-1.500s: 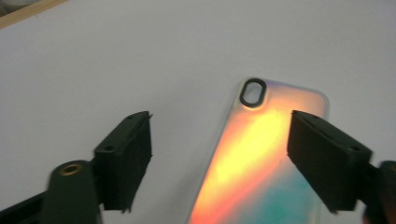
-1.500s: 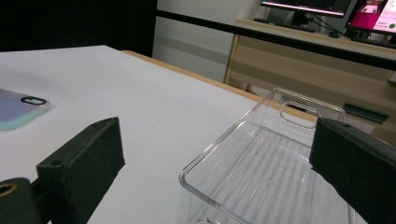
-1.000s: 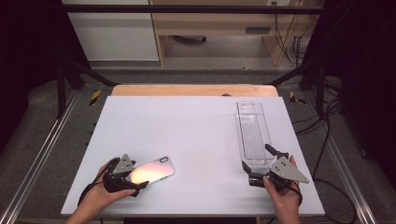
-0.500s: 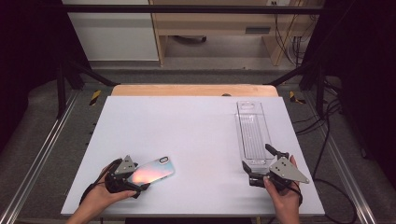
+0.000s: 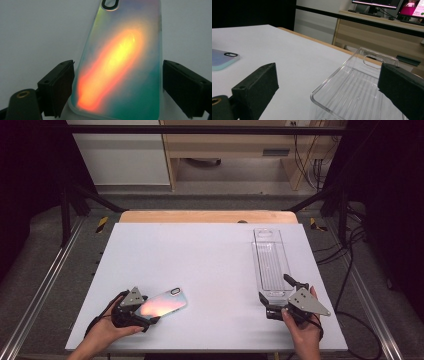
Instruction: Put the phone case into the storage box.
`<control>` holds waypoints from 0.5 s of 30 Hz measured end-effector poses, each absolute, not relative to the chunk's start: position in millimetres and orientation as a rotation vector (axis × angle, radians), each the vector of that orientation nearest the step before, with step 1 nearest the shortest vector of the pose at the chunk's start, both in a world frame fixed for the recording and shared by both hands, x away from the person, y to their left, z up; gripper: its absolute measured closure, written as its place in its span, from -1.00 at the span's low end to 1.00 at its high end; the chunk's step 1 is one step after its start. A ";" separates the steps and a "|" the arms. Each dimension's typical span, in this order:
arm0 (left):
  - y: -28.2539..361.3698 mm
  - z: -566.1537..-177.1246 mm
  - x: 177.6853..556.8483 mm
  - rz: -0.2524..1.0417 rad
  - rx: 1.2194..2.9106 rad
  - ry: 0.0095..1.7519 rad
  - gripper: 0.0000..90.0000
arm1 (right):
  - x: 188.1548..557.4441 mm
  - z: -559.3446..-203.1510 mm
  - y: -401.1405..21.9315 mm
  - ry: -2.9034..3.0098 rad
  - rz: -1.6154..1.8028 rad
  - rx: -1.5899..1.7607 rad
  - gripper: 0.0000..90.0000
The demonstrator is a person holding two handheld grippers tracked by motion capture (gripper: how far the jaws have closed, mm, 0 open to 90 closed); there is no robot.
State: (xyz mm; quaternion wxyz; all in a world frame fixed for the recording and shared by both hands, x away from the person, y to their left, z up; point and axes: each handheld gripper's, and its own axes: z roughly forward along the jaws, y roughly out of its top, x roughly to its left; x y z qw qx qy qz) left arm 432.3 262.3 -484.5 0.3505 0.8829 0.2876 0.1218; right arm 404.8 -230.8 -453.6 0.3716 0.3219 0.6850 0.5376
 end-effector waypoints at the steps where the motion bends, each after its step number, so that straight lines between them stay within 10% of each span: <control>1: 261.5 -483.6 431.8 0.317 2.294 0.748 -0.71 | 404.7 -453.6 -230.5 1.757 1.379 0.825 -0.93; 15: 258.4 -476.6 424.3 0.372 2.145 0.803 -0.63 | 401.7 -452.2 -230.3 1.753 1.380 0.811 -0.93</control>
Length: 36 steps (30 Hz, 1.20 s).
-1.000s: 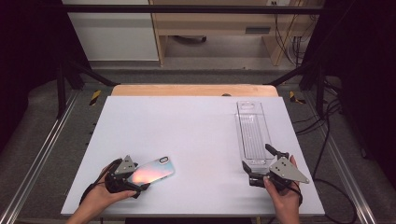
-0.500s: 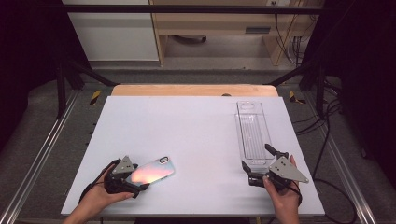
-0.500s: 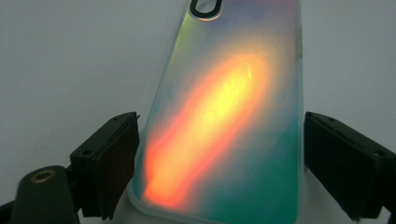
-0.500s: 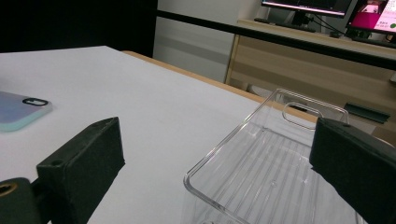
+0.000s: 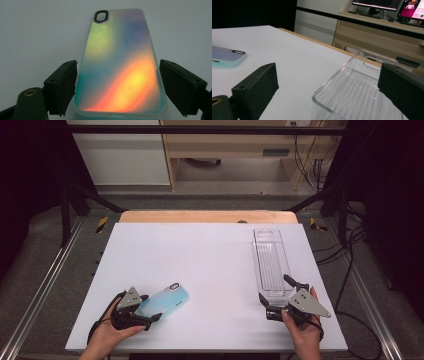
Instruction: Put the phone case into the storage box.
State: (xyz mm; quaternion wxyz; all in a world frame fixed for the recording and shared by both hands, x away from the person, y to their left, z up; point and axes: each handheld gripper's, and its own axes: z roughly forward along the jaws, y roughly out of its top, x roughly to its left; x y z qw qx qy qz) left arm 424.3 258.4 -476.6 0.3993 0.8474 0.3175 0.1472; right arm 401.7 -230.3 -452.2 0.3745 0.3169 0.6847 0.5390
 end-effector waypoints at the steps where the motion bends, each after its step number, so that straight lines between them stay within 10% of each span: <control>1: 257.3 -475.4 425.1 0.370 2.145 0.805 -0.63 | 401.4 -452.1 -230.7 1.752 1.380 0.810 -0.93; 36: 232.4 -474.7 432.9 0.290 2.359 0.822 -0.65 | 402.0 -451.0 -231.4 1.756 1.378 0.801 -0.93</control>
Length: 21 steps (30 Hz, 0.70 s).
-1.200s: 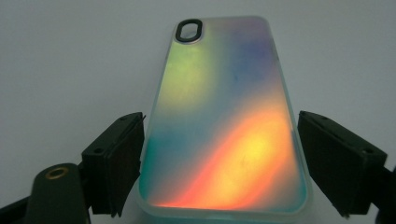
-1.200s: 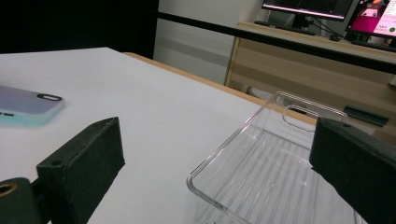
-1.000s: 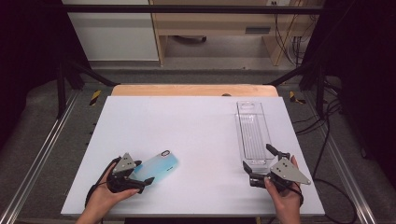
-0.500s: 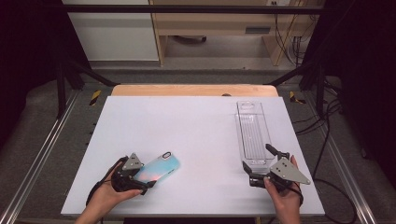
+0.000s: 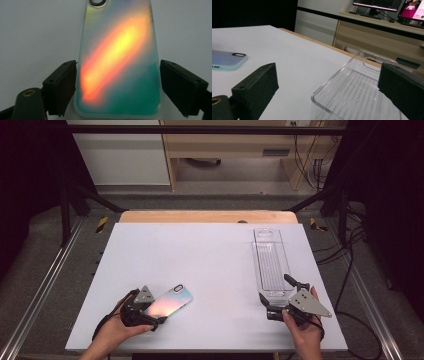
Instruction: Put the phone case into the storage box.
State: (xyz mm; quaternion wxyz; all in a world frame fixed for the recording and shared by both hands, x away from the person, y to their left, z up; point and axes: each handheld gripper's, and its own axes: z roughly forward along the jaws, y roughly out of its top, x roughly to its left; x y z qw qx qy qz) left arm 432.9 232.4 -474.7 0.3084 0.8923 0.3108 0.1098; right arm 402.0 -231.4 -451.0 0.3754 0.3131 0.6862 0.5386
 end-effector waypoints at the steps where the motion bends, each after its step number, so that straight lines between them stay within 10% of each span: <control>1: 231.7 -475.6 433.5 0.288 2.358 0.824 -0.65 | 402.0 -451.0 -231.4 1.756 1.378 0.801 -0.93; 7: 225.7 -478.0 435.4 0.282 2.380 0.805 -0.85 | 402.1 -451.1 -231.6 1.756 1.380 0.807 -0.93; 21: 225.8 -470.4 428.8 0.415 2.164 0.818 -0.63 | 401.2 -451.4 -227.3 1.768 1.376 0.795 -0.93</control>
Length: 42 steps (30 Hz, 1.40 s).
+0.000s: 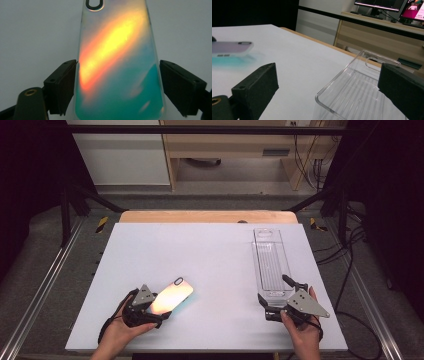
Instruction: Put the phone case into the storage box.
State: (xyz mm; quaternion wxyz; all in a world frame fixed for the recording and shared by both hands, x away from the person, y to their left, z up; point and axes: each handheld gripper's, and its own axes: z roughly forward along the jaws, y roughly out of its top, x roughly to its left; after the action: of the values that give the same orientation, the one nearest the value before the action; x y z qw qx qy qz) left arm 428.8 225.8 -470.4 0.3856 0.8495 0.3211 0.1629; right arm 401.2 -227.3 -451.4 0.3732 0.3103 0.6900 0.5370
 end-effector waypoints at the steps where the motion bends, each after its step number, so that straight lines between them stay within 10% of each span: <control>1: 224.2 -467.8 429.1 0.436 2.122 0.814 -0.63 | 401.2 -451.5 -226.5 1.771 1.374 0.795 -0.93; 42: 178.6 -453.0 404.2 0.759 1.798 0.721 -0.63 | 445.6 -389.7 -106.4 2.140 1.555 0.902 -0.64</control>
State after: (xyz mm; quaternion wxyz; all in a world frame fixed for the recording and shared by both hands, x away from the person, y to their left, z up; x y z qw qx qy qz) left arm 404.2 178.6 -453.0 0.5060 0.7454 0.2988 0.3146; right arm 445.6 -106.4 -389.7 0.1723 0.3180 0.7542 0.5480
